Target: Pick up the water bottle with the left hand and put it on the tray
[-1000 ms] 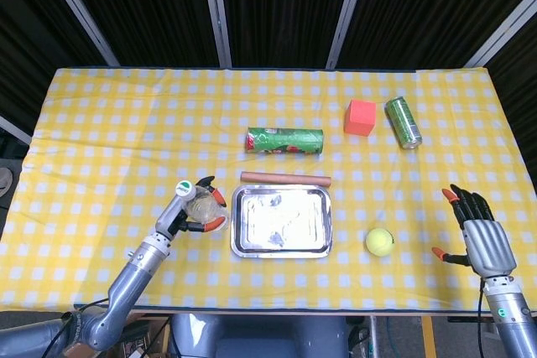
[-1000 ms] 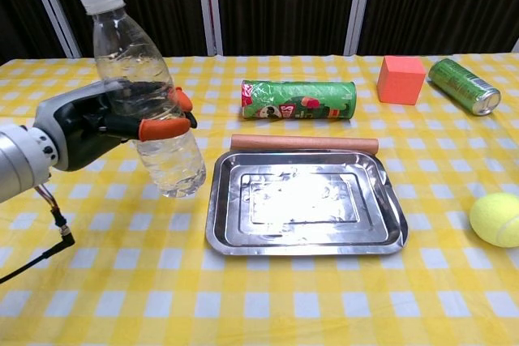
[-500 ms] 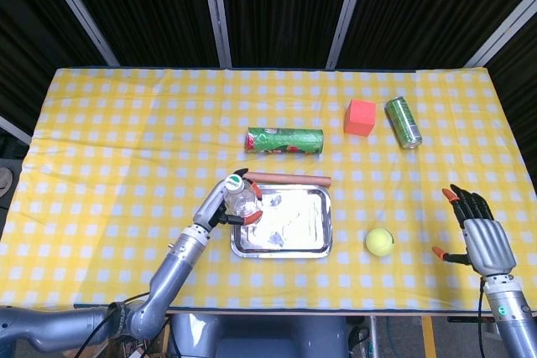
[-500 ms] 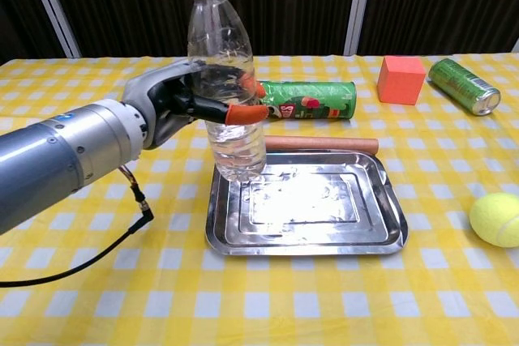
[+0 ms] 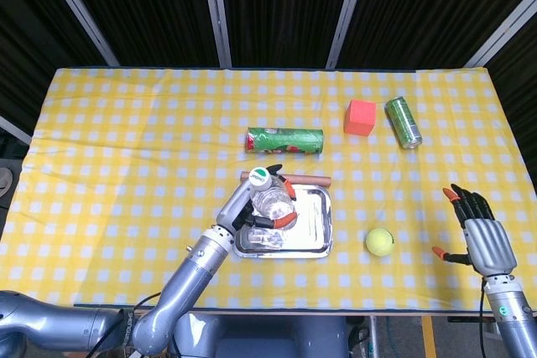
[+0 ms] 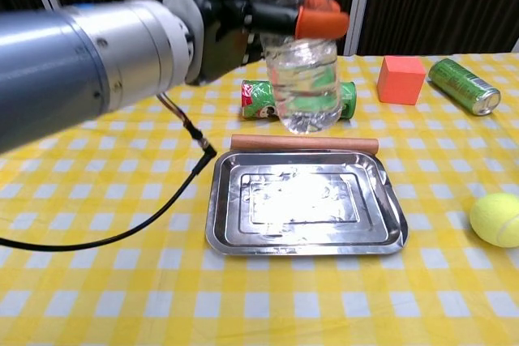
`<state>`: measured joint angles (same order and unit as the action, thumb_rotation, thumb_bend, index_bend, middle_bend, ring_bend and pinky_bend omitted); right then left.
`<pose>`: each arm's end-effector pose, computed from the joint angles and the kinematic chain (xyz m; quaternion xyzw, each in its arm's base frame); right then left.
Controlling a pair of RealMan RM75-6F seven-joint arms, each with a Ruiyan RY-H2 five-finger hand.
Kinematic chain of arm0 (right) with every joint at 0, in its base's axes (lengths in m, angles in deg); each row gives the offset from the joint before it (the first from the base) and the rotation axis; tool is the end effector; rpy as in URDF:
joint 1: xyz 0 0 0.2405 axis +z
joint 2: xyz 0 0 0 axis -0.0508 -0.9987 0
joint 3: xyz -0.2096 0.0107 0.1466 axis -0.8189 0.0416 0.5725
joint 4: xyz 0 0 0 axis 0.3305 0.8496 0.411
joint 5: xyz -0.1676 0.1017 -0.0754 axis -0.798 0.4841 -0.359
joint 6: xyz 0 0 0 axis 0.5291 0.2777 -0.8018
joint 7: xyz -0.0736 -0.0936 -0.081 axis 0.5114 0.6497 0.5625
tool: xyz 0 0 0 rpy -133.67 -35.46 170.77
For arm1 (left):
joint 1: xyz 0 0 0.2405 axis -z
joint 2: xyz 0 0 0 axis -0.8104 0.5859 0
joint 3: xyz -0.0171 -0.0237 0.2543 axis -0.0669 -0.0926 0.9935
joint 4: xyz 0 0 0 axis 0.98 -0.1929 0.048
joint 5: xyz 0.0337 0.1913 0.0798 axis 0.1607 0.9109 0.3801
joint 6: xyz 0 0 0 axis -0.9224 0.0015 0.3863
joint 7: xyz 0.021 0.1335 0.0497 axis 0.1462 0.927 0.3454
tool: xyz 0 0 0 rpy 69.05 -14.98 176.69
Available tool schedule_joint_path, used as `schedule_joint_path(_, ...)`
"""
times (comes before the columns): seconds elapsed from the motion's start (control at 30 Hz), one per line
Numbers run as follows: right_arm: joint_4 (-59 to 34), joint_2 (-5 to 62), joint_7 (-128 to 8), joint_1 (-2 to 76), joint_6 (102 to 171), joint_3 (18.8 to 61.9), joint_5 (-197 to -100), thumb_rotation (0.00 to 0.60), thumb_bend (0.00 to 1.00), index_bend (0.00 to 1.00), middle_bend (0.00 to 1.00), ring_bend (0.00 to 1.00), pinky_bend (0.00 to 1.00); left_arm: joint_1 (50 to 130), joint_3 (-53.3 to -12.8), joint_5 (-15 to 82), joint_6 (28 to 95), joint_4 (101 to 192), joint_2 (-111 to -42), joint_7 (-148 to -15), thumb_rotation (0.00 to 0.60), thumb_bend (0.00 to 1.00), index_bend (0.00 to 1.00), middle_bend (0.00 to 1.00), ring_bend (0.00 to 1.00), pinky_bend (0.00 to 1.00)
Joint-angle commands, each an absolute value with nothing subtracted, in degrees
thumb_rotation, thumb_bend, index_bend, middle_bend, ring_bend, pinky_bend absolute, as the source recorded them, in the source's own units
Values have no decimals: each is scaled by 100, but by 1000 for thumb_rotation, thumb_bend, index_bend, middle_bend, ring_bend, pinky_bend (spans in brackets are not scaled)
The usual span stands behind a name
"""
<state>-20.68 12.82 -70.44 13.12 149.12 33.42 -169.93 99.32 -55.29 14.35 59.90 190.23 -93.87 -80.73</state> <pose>-0.3322 -0.2153 0.1383 0.6000 -0.4410 0.3963 0.5371 0.0328 0.2798 -0.0022 -0.4391 -0.7040 -0.5544 0.0652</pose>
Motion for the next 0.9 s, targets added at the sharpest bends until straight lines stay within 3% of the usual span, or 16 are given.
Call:
schedule_joint_path(0.03, -2090, 1275, -7032, 1307, 14923, 3328, -17013, 600, 50, 9, 0, 0, 0, 10330, -6041, 682, 6939, 20381, -8858, -6828, 600, 461, 660, 589, 52, 40)
schedule_joint_path(0.1, -2108, 1271, -7027, 1303, 14935, 3321, -17028, 600, 50, 10, 0, 0, 0, 10505, -6253, 237, 7295, 20822, -8673, -6404, 600, 460, 660, 586, 52, 40)
schedule_joint_path(0.27, -2145, 1251, -7046, 1290, 14966, 3315, -17048, 600, 50, 10, 0, 0, 0, 10918, -6698, -397, 7669, 20858, -8497, -6038, 600, 456, 661, 586, 52, 40)
schedule_joint_path(0.43, -2154, 1242, -7062, 1284, 14978, 3314, -17053, 600, 49, 9, 0, 0, 0, 10760, -6590, -808, 7496, 20858, -8293, -6328, 600, 455, 661, 586, 52, 39)
schedule_joint_path(0.53, -2166, 1236, -7075, 1280, 14988, 3314, -17057, 600, 50, 9, 0, 0, 0, 10475, -6124, -659, 7242, 20792, -8105, -6498, 600, 455, 662, 586, 52, 39)
schedule_joint_path(0.73, -2173, 1225, -7103, 1284, 14991, 3321, -17059, 600, 50, 10, 0, 0, 0, 9818, -4972, 316, 6223, 19835, -8121, -7388, 600, 455, 663, 585, 52, 39)
schedule_joint_path(0.9, -2172, 1223, -7153, 1279, 15027, 3317, -17098, 600, 50, 9, 0, 0, 0, 9463, -4367, 1232, 5784, 19111, -8208, -7905, 600, 455, 669, 585, 52, 39)
